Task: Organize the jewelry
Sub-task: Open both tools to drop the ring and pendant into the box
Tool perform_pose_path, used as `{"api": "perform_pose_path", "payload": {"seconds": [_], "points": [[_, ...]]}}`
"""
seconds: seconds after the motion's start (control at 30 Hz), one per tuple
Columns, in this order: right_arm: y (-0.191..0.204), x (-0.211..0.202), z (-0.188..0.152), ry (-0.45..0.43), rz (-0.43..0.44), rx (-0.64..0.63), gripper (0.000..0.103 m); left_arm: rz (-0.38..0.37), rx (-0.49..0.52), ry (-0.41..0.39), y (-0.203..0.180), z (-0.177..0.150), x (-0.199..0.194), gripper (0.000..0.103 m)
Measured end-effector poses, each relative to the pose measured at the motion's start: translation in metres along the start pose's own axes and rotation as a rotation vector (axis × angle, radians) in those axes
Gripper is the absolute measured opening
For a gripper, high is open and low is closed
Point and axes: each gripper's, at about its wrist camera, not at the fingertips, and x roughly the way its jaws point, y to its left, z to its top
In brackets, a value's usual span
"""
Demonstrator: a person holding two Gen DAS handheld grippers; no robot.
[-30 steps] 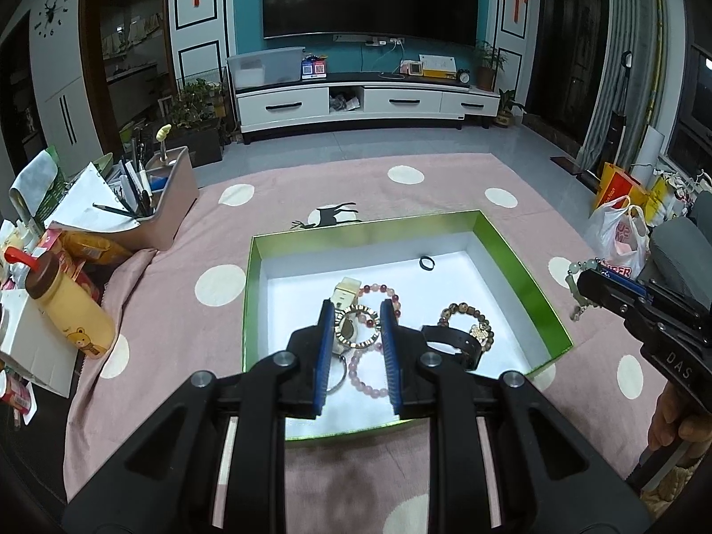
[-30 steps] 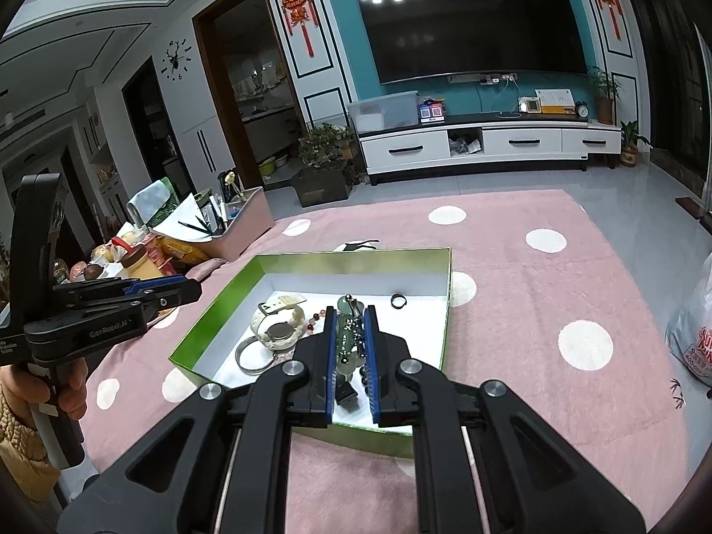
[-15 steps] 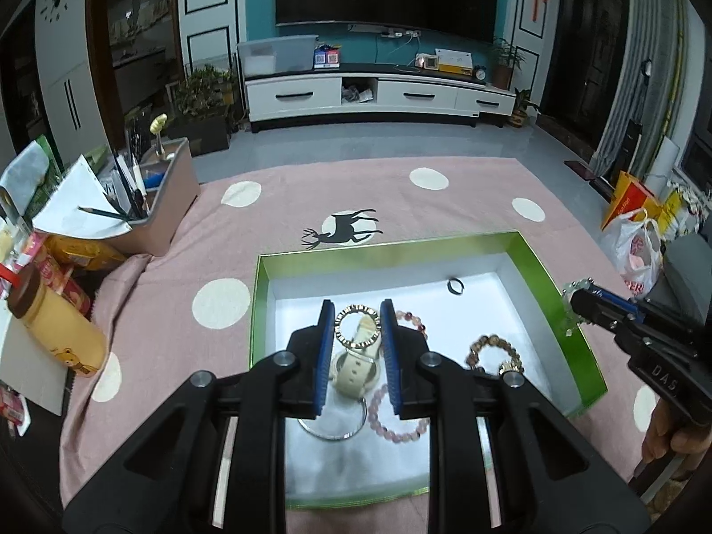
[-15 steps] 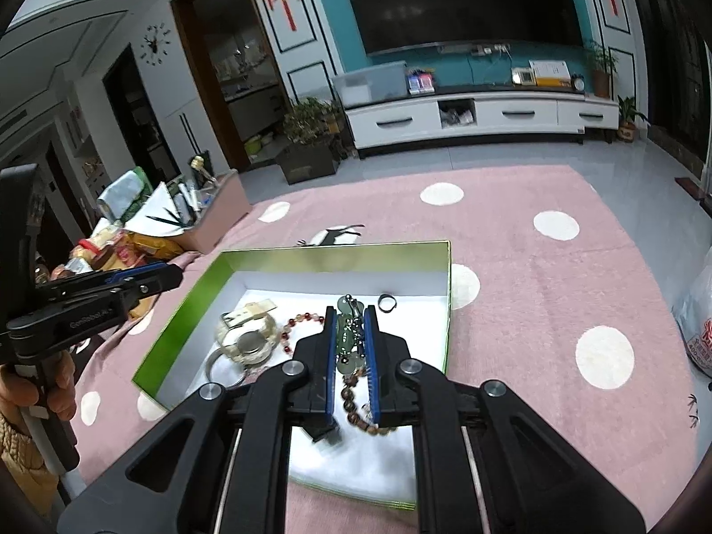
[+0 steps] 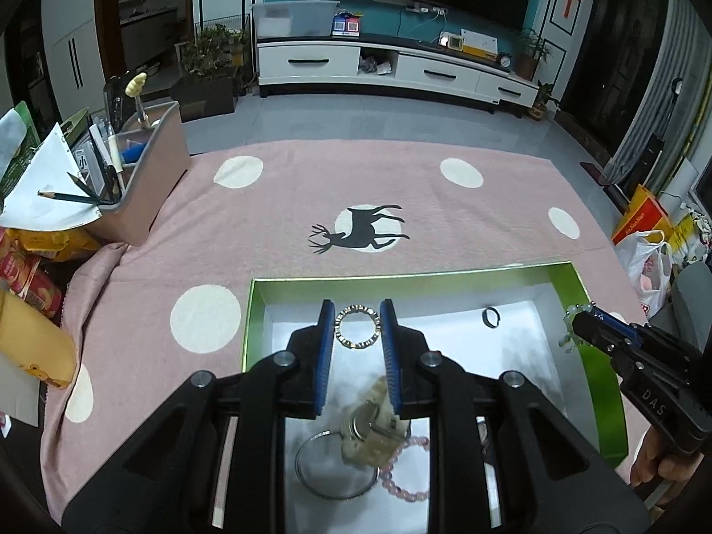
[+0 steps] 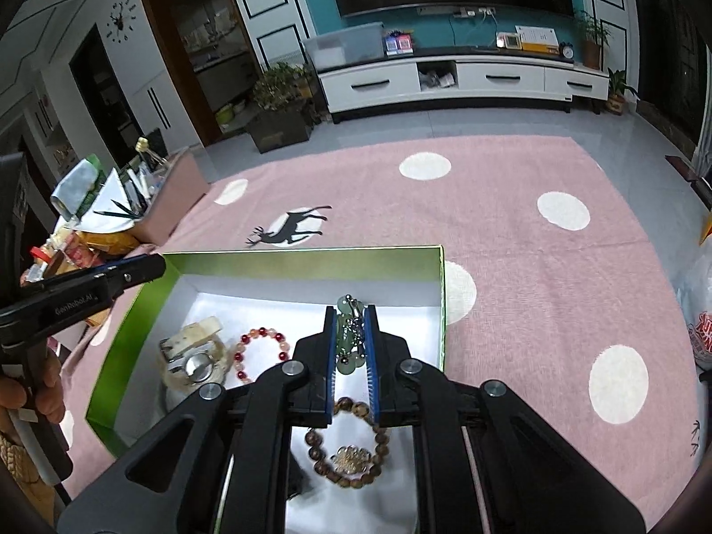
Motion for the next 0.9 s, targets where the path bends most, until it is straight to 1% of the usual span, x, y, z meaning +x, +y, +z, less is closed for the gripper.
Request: {"api": "perform_pose_path", "payload": {"seconds": [0.17, 0.27, 0.3, 0.33, 0.37, 0.4, 0.43, 0.47, 0.5, 0.57, 0.6, 0.63, 0.67, 0.7, 0.73, 0.77, 0.8, 0.9], "points": [[-0.004, 0.014, -0.001, 0.031, -0.022, 0.009, 0.015, 0.011, -0.003, 0.017, 0.000, 0.002, 0.010, 0.020], [-0.005, 0.012, -0.001, 0.024, -0.018, 0.015, 0.018, 0.016, -0.001, 0.020, 0.001, 0.000, 0.010, 0.021], [-0.005, 0.011, -0.001, 0.021, -0.023, 0.013, 0.019, 0.018, 0.000, 0.021, 0.000, 0.000, 0.010, 0.024], [-0.006, 0.010, -0.001, 0.021, -0.024, 0.013, 0.022, 0.017, -0.001, 0.023, 0.000, -0.001, 0.010, 0.031], [-0.005, 0.009, -0.001, 0.019, -0.024, 0.014, 0.024, 0.015, -0.002, 0.023, 0.000, -0.001, 0.009, 0.034], [-0.006, 0.007, -0.001, 0.017, -0.025, 0.014, 0.025, 0.014, -0.002, 0.022, 0.000, -0.002, 0.007, 0.041], [-0.005, 0.005, -0.001, 0.016, -0.025, 0.013, 0.028, 0.015, -0.001, 0.021, 0.000, -0.002, 0.005, 0.050], [-0.004, 0.000, -0.002, 0.013, -0.024, 0.008, 0.032, 0.017, 0.000, 0.020, -0.001, -0.003, 0.003, 0.056], [-0.003, -0.002, -0.002, 0.012, -0.026, 0.003, 0.036, 0.018, 0.003, 0.018, -0.001, -0.003, 0.000, 0.058], [0.000, -0.011, -0.003, 0.004, -0.038, -0.012, 0.051, 0.026, 0.018, 0.011, -0.004, -0.006, -0.008, 0.064], [0.002, -0.016, -0.003, -0.001, -0.041, -0.020, 0.055, 0.033, 0.023, 0.008, -0.005, -0.006, -0.011, 0.072], [0.005, -0.023, -0.004, -0.006, -0.044, -0.028, 0.062, 0.036, 0.031, 0.001, -0.006, -0.008, -0.017, 0.075], [0.006, -0.027, -0.005, -0.008, -0.048, -0.031, 0.068, 0.035, 0.036, -0.004, -0.007, -0.008, -0.022, 0.076], [0.007, -0.032, -0.005, -0.010, -0.051, -0.033, 0.069, 0.036, 0.039, -0.009, -0.008, -0.009, -0.029, 0.080], [0.009, -0.038, -0.005, -0.010, -0.052, -0.033, 0.074, 0.037, 0.041, -0.011, -0.009, -0.010, -0.033, 0.086], [0.010, -0.043, -0.006, -0.008, -0.053, -0.033, 0.080, 0.038, 0.045, -0.012, -0.011, -0.011, -0.039, 0.088], [0.011, -0.048, -0.007, -0.008, -0.057, -0.034, 0.082, 0.038, 0.048, -0.013, -0.011, -0.011, -0.043, 0.088], [0.017, -0.061, -0.008, -0.001, -0.078, -0.051, 0.089, 0.036, 0.064, -0.018, -0.017, -0.014, -0.062, 0.094]]}}
